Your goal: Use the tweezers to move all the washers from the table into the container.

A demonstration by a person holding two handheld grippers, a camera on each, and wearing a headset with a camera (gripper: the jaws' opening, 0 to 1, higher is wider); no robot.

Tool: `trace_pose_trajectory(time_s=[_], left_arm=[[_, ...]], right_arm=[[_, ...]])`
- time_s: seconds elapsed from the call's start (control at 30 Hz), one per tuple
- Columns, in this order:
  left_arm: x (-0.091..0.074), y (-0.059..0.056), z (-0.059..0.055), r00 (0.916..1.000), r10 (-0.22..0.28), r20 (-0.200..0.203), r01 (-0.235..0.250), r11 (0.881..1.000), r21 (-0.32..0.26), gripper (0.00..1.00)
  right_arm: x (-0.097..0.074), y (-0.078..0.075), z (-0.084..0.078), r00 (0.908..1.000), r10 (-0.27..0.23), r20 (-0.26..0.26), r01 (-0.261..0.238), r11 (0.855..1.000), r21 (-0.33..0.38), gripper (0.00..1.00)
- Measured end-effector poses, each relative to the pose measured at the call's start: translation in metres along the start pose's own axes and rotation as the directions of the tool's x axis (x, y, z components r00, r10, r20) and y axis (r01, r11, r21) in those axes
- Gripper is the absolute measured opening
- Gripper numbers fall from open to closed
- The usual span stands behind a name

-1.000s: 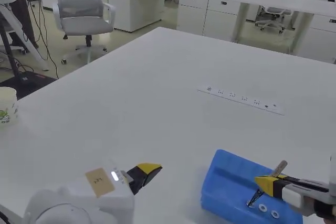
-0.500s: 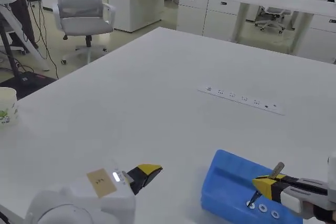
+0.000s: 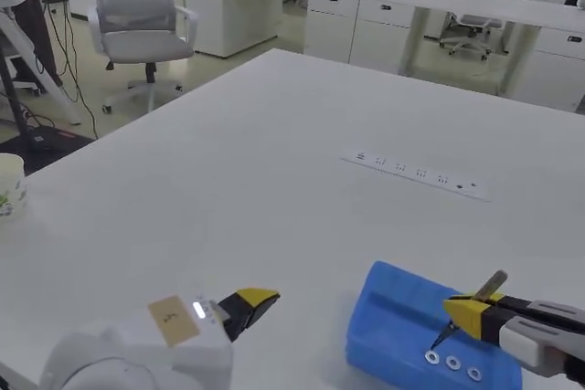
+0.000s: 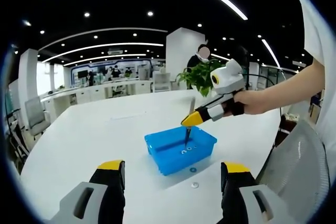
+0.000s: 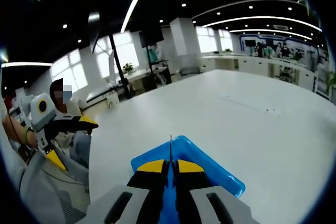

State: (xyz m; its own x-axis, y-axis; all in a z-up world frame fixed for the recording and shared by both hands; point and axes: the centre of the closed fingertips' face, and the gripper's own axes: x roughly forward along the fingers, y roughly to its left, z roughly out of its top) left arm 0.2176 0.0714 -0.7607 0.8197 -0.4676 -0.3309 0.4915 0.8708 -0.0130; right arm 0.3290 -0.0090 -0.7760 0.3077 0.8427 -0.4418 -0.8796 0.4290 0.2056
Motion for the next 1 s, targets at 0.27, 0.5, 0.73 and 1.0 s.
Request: trace_pose_trajectory(time_s=[0.27, 0.5, 0.73, 1.0], left_arm=[[0.0, 0.0, -0.001, 1.0, -0.003, -0.001, 0.003, 1.0, 0.0, 0.75], [0.0, -0.002, -0.001, 0.9999, -0.01, -0.001, 0.01, 1.0, 0.001, 0.75], [0.0, -0.003, -0.001, 0.9999, -0.012, -0.004, 0.012, 1.0, 0.003, 0.75], [0.0, -0.003, -0.001, 0.9999, -0.014, -0.007, 0.014, 1.0, 0.003, 0.75]], right_arm=[[-0.009, 0.011, 0.015, 0.9989, 0.015, 0.043, -0.015, 1.0, -0.002, 0.03], [-0.014, 0.023, 0.02, 0.9973, 0.031, 0.066, -0.031, 1.0, -0.001, 0.03], [-0.016, 0.036, 0.016, 0.9965, 0.052, 0.065, -0.053, 0.999, 0.001, 0.03], [-0.015, 0.047, 0.006, 0.996, 0.073, 0.052, -0.073, 0.997, 0.01, 0.03]])
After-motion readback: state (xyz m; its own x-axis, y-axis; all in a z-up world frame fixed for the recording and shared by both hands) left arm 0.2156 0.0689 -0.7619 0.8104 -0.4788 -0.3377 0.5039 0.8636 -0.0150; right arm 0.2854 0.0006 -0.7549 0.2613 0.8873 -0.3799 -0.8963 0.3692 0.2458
